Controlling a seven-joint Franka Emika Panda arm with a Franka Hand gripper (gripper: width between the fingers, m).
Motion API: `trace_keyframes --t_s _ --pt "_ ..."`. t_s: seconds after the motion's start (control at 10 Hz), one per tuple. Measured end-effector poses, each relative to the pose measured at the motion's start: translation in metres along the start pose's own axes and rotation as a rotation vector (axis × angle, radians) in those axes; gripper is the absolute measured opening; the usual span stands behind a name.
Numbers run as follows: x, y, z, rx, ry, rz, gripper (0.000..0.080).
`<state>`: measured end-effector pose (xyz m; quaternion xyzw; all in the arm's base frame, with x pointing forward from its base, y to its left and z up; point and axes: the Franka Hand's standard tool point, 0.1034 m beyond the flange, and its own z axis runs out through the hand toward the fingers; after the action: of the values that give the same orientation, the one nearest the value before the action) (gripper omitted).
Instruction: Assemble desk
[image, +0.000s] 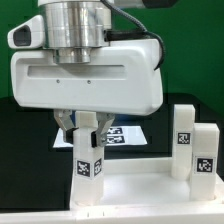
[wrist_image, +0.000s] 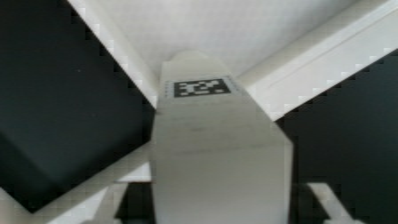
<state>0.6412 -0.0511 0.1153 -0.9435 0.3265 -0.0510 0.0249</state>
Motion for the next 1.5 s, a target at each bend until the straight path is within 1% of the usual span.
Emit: trace_keyframes --t_s 0.2,0.3,0.5,0.6,0.8,1.0,1.1,1.2,1.5 --pt "0.001 0.002 0.0 -0.004 -0.002 0.173 0.0288" --pt "0.0 0.004 0.0 -0.009 -0.011 0.351 0.0288" --pt "0.001 0.009 0.0 0.002 -0.031 0.696 0.0288" --pt "0.0 0.01 -0.001 0.005 -0.073 0.874 0.0288" --pt "-0.001 0.01 0.0 0.001 -0.072 0.934 0.0288" --pt "-0.001 0.011 0.0 -0.004 -0.074 1.063 0.0288" --pt "-0.001 0.011 0.0 -0.003 -0.077 1.108 0.0288" --pt "-0.002 0.012 0.0 0.009 -0.091 1.234 0.0288" --pt "-0.002 0.011 0.0 0.008 -0.091 1.249 0.0291"
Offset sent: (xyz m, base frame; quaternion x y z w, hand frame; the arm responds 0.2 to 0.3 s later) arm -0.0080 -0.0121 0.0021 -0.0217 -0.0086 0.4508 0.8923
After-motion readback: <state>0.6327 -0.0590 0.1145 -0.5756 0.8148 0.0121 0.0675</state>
